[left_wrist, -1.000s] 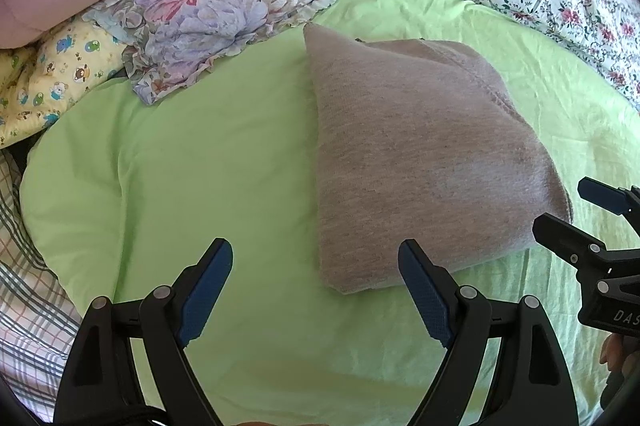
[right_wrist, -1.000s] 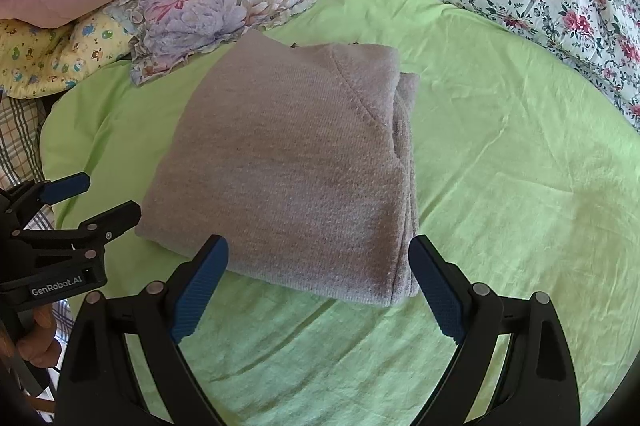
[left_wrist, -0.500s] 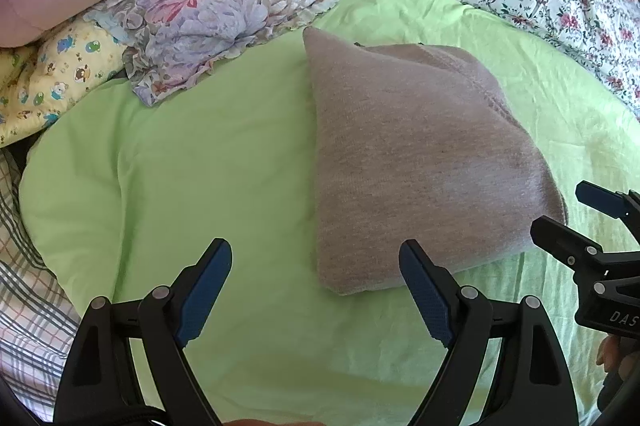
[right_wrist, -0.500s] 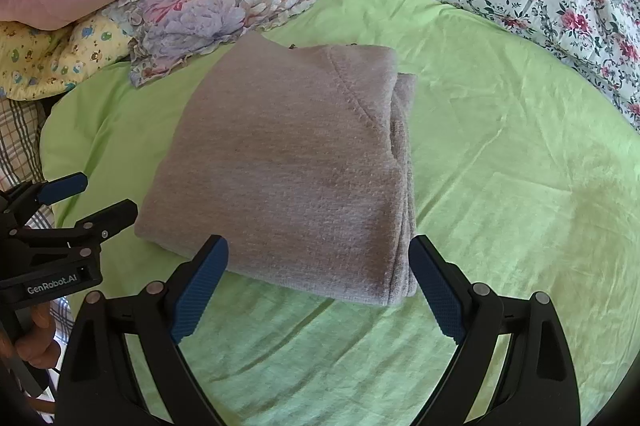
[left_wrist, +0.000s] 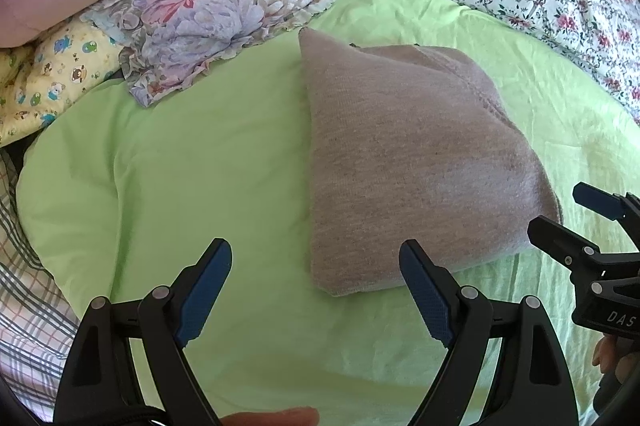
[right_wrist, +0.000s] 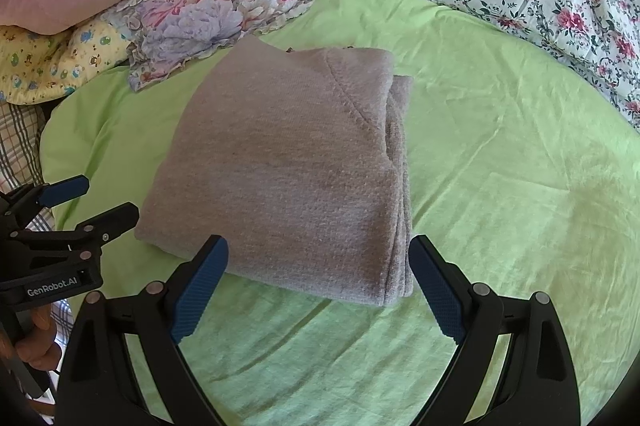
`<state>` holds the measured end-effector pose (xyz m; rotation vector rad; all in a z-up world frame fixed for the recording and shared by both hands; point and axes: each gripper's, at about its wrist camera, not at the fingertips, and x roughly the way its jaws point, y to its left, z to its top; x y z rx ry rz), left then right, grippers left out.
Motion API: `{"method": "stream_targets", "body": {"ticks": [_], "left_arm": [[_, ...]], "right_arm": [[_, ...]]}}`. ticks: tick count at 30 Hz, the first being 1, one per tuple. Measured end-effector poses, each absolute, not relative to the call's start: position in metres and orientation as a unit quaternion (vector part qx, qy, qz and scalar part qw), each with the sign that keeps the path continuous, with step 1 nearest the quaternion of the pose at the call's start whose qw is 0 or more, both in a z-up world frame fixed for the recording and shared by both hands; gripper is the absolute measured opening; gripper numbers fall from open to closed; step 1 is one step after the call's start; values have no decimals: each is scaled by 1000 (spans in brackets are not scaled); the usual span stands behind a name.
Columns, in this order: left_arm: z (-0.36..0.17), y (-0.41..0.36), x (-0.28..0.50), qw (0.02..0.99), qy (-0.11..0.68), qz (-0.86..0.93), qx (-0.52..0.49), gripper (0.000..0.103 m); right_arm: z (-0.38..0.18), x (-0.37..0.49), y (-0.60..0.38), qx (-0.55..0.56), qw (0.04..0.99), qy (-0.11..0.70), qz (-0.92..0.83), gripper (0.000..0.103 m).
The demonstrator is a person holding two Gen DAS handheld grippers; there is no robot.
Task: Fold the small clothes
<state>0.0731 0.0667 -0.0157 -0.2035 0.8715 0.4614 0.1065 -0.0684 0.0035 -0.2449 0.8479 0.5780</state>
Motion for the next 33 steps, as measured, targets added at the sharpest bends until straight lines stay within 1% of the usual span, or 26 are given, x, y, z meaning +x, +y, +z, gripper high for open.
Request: {"method": "stream_targets", "body": {"ticks": [21,25,33], "left_arm": [[8,63,62,906,369,154,-140,86],[9,60,62,908,368,145,-140,87],[10,69,59,907,363,128,-169,87]], "right_arm": [[12,103,-78,-98,874,397,264,92],[13,103,-79,-96,874,397,262,92],[14,103,-78,-94,876,393,265,92]]}}
